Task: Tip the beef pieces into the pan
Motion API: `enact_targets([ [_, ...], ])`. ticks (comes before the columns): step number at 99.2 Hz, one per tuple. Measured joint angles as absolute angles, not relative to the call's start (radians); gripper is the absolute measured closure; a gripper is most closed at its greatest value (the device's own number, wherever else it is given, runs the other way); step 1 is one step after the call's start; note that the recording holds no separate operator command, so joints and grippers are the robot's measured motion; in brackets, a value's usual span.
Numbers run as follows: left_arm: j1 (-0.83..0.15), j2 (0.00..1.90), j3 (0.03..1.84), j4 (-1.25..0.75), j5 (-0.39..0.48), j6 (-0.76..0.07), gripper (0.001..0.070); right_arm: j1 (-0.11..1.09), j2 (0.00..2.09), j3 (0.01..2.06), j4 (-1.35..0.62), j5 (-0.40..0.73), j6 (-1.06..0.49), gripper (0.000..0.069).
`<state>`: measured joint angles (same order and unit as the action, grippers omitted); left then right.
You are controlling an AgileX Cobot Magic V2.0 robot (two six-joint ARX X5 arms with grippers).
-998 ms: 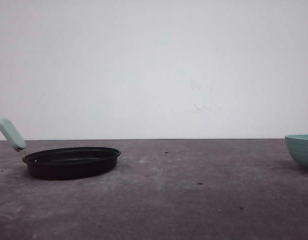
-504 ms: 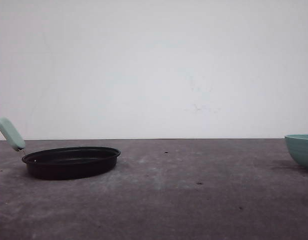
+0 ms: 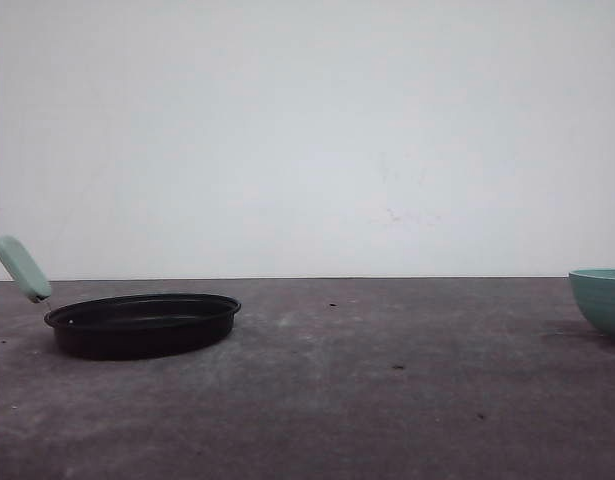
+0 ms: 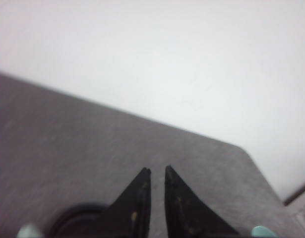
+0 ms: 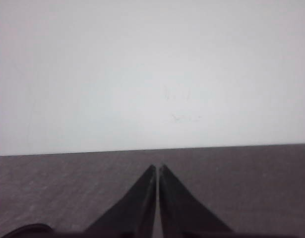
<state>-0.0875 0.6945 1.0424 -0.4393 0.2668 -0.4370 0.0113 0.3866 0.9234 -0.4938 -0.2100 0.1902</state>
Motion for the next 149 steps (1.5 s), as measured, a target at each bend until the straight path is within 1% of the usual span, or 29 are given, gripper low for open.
enact_targets([
  [11, -0.088, 0.748, 1.128, -0.467, 0.273, -0.415, 0.0685, 0.012, 0.491, 1.069, -0.59, -0.21, 0.168, 0.0682],
  [21, -0.088, 0.76, 1.15, -0.483, 0.277, -0.401, 0.0683, 0.011, 0.565, 1.146, -0.646, -0.21, 0.159, 0.0682],
  [25, -0.088, 0.76, 1.15, -0.5, 0.277, -0.399, 0.0672, 0.011, 0.585, 1.164, -0.66, -0.211, 0.156, 0.0682],
  [28, -0.088, 0.76, 1.15, -0.514, 0.277, -0.398, 0.0649, 0.011, 0.595, 1.171, -0.666, -0.213, 0.155, 0.0673],
  [31, -0.088, 0.76, 1.15, -0.527, 0.278, -0.397, 0.0605, 0.011, 0.603, 1.172, -0.669, -0.216, 0.154, 0.0642],
  [33, -0.088, 0.761, 1.15, -0.536, 0.278, -0.395, 0.0563, 0.012, 0.605, 1.172, -0.672, -0.216, 0.154, 0.0604],
  [44, -0.088, 0.761, 1.15, -0.579, 0.278, -0.39, 0.0237, 0.012, 0.62, 1.172, -0.694, -0.217, 0.167, 0.0284],
  [46, -0.088, 0.761, 1.15, -0.585, 0.278, -0.387, 0.018, 0.012, 0.623, 1.172, -0.7, -0.218, 0.171, 0.0237],
  [49, -0.088, 0.762, 1.15, -0.593, 0.278, -0.383, 0.0114, 0.012, 0.627, 1.172, -0.71, -0.222, 0.174, 0.0188],
  [54, -0.088, 0.765, 1.15, -0.604, 0.278, -0.375, 0.0056, 0.012, 0.633, 1.172, -0.728, -0.229, 0.18, 0.0141],
  [60, -0.088, 0.767, 1.15, -0.617, 0.278, -0.365, 0.0023, 0.011, 0.644, 1.172, -0.745, -0.233, 0.181, 0.0101],
  [68, -0.088, 0.767, 1.15, -0.633, 0.278, -0.362, 0.0018, 0.012, 0.661, 1.172, -0.777, -0.235, 0.184, 0.0071],
  [79, -0.088, 0.767, 1.15, -0.676, 0.27, -0.36, 0.0024, 0.011, 0.687, 1.172, -0.845, -0.235, 0.192, 0.0059],
  [83, -0.088, 0.772, 1.15, -0.697, 0.254, -0.36, 0.0047, 0.012, 0.698, 1.172, -0.872, -0.235, 0.193, 0.0058],
  [93, -0.087, 0.805, 1.15, -0.719, 0.216, -0.36, 0.0127, 0.011, 0.73, 1.172, -0.938, -0.235, 0.202, 0.0058],
  [101, -0.086, 0.859, 1.151, -0.714, 0.215, -0.36, 0.0152, 0.012, 0.762, 1.172, -0.974, -0.235, 0.208, 0.0058],
  [118, -0.073, 1.058, 1.151, -0.714, 0.214, -0.371, 0.0161, 0.012, 0.816, 1.172, -1.014, -0.269, 0.213, 0.0058],
  [134, -0.072, 1.219, 1.124, -0.664, 0.211, -0.427, 0.0161, 0.011, 0.8, 1.172, -1.022, -0.288, 0.214, 0.0058],
  [149, -0.067, 1.303, 1.055, -0.569, 0.199, -0.482, 0.0161, 0.012, 0.778, 1.172, -1.058, -0.287, 0.214, 0.0058],
])
